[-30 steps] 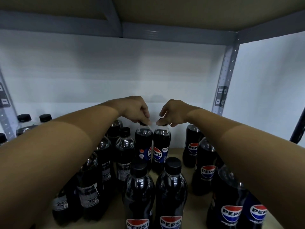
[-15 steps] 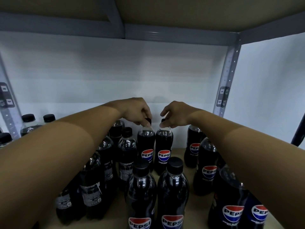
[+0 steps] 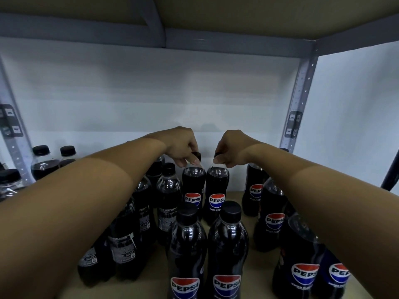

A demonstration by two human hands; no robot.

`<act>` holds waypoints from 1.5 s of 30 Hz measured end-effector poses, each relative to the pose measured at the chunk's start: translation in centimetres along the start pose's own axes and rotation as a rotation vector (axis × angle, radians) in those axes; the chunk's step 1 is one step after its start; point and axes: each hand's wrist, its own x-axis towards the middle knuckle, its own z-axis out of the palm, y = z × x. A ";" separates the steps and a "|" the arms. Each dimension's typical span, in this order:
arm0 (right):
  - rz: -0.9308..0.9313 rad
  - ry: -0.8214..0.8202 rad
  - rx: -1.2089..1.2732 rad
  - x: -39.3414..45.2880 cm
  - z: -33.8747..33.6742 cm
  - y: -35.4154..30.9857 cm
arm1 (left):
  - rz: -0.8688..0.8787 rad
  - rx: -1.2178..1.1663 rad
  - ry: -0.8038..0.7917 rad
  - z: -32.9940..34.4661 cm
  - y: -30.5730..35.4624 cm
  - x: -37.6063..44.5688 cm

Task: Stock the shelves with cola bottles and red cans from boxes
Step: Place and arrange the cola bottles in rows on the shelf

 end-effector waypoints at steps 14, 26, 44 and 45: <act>-0.018 -0.068 0.003 -4.4 -1.5 2.1 | 0.069 -0.025 -0.038 2.0 4.0 -2.2; -0.079 -0.073 -0.019 -8.7 -2.3 2.1 | 0.176 -0.003 -0.058 2.9 6.3 -5.6; 0.041 -0.131 -0.259 -9.2 -3.4 -0.4 | 0.181 -0.003 0.034 1.6 4.6 -7.5; 0.018 -0.106 -0.269 -8.9 -3.5 -1.1 | 0.172 0.003 0.070 0.9 4.0 -7.9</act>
